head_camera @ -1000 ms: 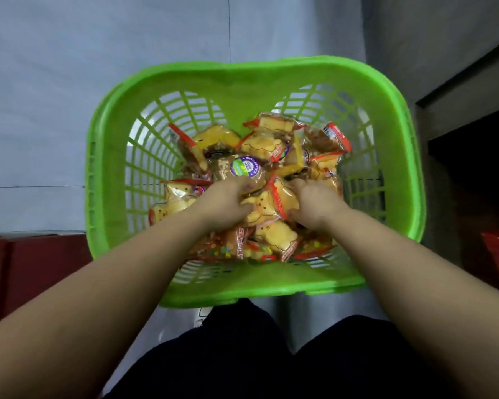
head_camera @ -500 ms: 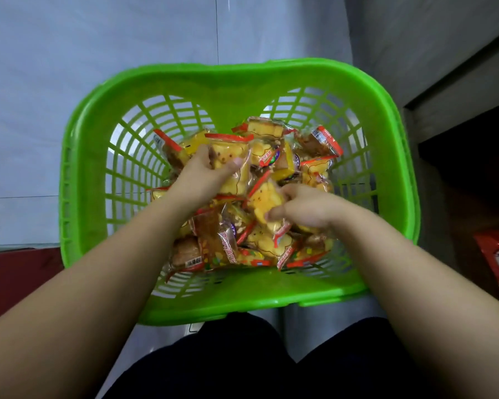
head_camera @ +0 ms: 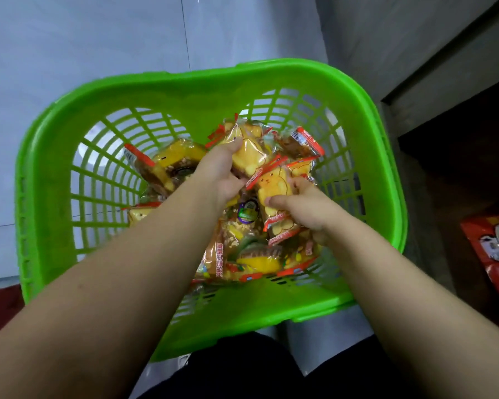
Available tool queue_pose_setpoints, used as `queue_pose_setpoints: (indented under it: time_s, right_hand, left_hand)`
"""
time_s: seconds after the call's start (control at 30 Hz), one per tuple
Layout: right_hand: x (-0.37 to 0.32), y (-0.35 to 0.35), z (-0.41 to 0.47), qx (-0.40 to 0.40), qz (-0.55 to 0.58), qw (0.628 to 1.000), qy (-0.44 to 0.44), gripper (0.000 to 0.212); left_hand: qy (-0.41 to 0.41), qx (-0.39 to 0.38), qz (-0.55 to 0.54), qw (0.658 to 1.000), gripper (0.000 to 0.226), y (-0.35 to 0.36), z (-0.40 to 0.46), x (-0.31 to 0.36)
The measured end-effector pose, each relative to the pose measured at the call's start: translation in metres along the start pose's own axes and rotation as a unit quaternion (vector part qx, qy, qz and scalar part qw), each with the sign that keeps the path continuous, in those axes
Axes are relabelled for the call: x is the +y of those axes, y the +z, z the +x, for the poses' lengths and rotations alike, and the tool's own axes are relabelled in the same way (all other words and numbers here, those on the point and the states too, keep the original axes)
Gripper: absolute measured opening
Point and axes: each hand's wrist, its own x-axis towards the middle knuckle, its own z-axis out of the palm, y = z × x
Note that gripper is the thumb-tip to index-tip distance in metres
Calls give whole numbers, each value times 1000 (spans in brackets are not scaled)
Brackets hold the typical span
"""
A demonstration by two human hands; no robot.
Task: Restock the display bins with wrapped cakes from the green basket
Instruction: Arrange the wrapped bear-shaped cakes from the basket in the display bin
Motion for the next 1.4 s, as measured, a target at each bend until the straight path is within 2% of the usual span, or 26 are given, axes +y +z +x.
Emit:
queue_pose_setpoints:
  time_s: [0.1,0.2,0.33,0.43,0.5,0.7,0.87,1.03,1.1,1.23,1.3,1.4]
  right_hand:
    - [-1,-3,0,24,96,995,-5,55]
    - [-6,-6,-10,40,141,988,-40,40]
    - [-20,-16,-58,65,216,972,-61,29]
    - [-41,-31,-121,66,249,963,-82,28]
    - [-61,-44,-174,83,264,955,-110,24]
    - [-130,-105,-360,142,256,935,-199,18]
    - [-160,-161,-500,226,228,913,-253,26]
    - [-126,-215,-599,364,199,868,-274,31]
    - [-99,-232,-625,400,206,852,-266,34]
    - [-40,-258,-656,476,204,827,-220,33]
    - [-11,-268,-657,493,186,835,-160,30]
    - [22,-280,-642,469,136,870,-66,39]
  left_hand:
    - [19,18,2,1000,30,-1,6,-3]
    - [20,23,25,999,36,-10,-4,-6]
    - [74,26,155,985,59,-21,-66,-5]
    - [133,-40,181,974,42,-4,-145,3]
    - [171,-56,217,959,39,17,-201,17]
    - [264,-126,310,905,34,102,-381,70]
    - [321,-223,371,842,23,178,-507,94]
    - [339,-374,413,758,43,248,-584,68]
    - [326,-406,447,728,49,273,-601,44]
    - [299,-418,519,683,48,307,-615,-9]
    - [276,-408,559,667,48,318,-613,-30]
    - [262,-393,618,628,69,330,-605,-52]
